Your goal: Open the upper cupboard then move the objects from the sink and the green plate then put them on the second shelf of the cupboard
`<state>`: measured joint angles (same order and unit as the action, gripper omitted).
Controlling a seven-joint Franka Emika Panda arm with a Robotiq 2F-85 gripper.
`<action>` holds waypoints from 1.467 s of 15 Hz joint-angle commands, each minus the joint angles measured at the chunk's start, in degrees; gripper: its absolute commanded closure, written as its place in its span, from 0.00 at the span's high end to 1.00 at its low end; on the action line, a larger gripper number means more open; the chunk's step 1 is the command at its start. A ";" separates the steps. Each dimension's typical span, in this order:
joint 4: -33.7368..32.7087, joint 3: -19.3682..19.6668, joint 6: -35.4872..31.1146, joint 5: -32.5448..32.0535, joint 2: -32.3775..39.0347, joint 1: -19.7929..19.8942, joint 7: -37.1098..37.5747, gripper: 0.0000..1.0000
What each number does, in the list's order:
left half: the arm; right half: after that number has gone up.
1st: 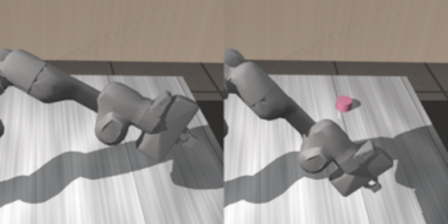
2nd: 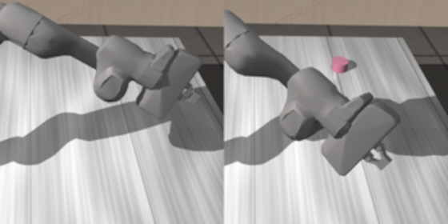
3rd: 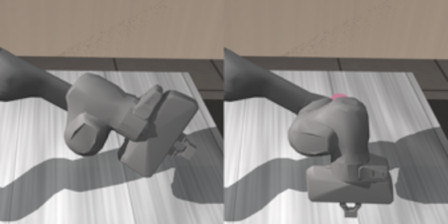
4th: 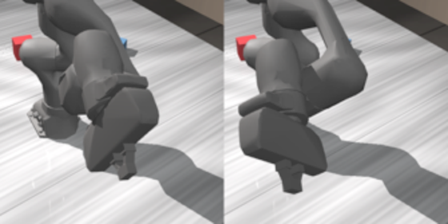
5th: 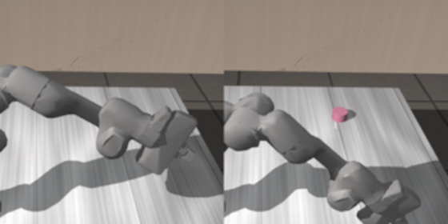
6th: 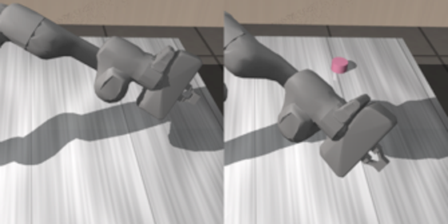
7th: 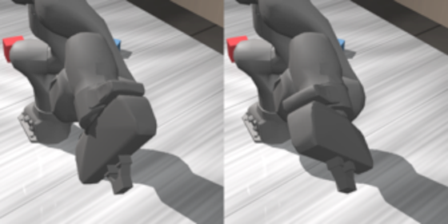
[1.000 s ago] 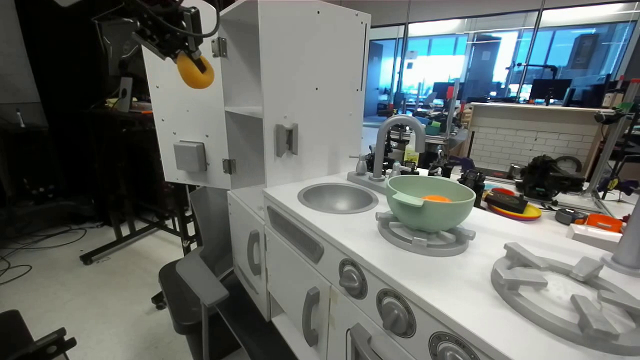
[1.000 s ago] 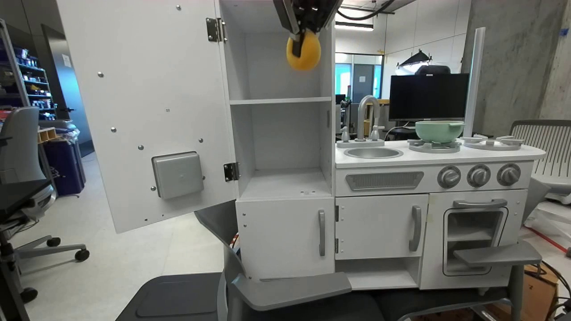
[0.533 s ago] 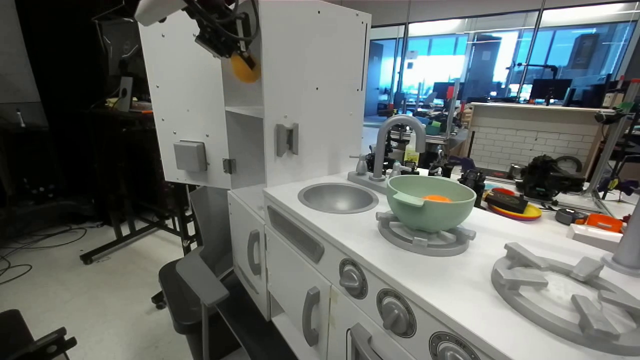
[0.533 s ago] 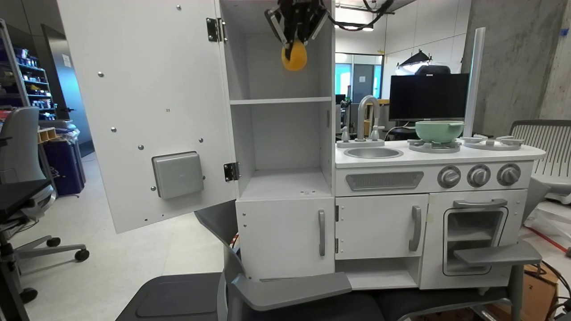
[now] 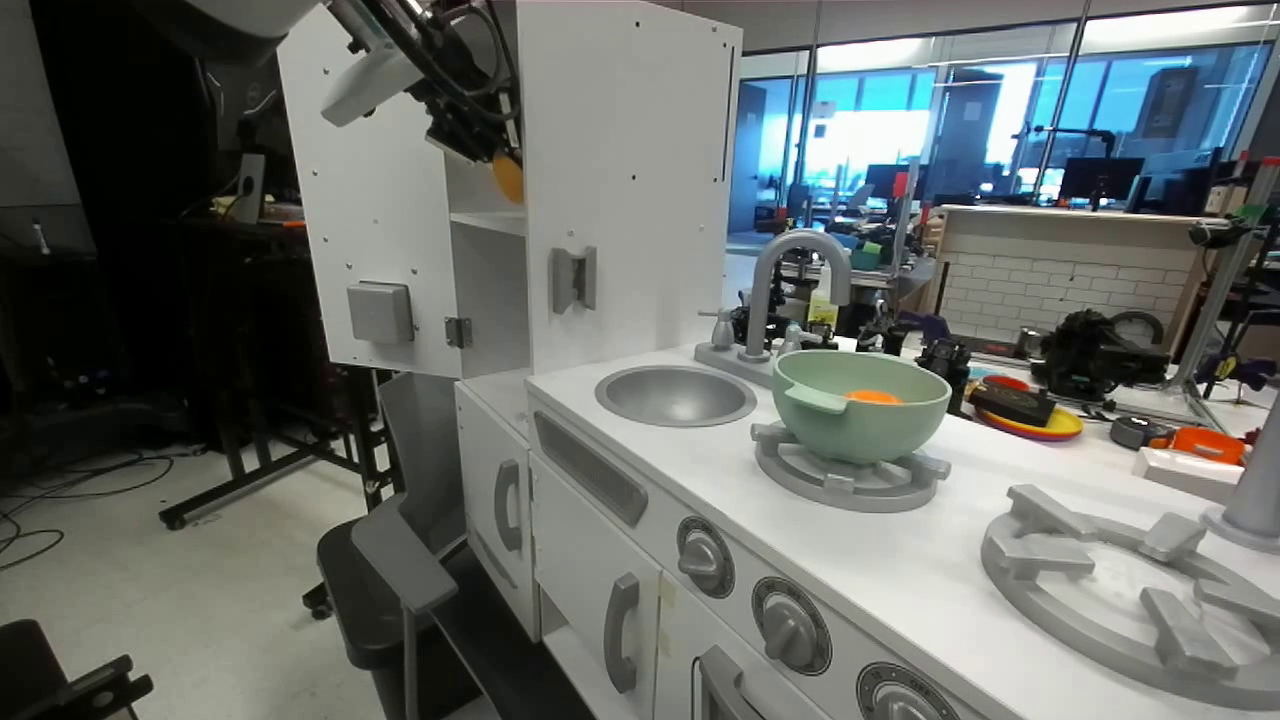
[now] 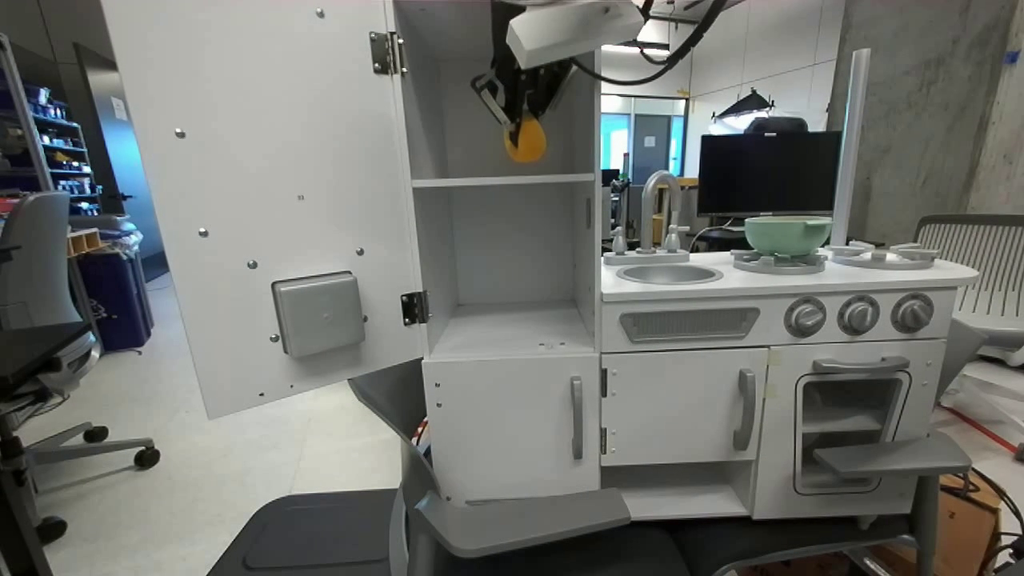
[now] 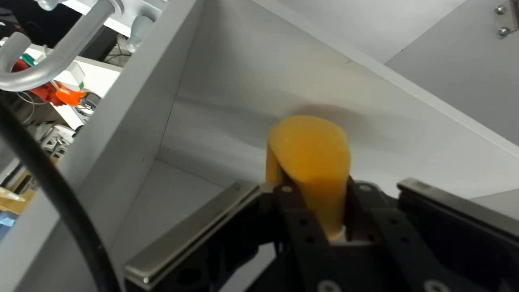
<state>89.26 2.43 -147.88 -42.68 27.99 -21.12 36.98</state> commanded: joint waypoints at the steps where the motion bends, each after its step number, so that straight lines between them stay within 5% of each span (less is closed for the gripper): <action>1: -2.45 2.37 -1.66 -3.70 2.59 -1.33 3.79 0.50; 8: -4.13 3.17 -1.36 -7.95 3.76 -2.04 9.49 0.98; 15: -2.36 2.11 -0.74 -14.79 1.66 -2.09 16.31 1.00; 22: 6.20 2.30 -4.20 -22.45 -5.34 -3.68 23.40 1.00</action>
<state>89.10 4.43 -150.97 -62.52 28.10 -23.69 58.87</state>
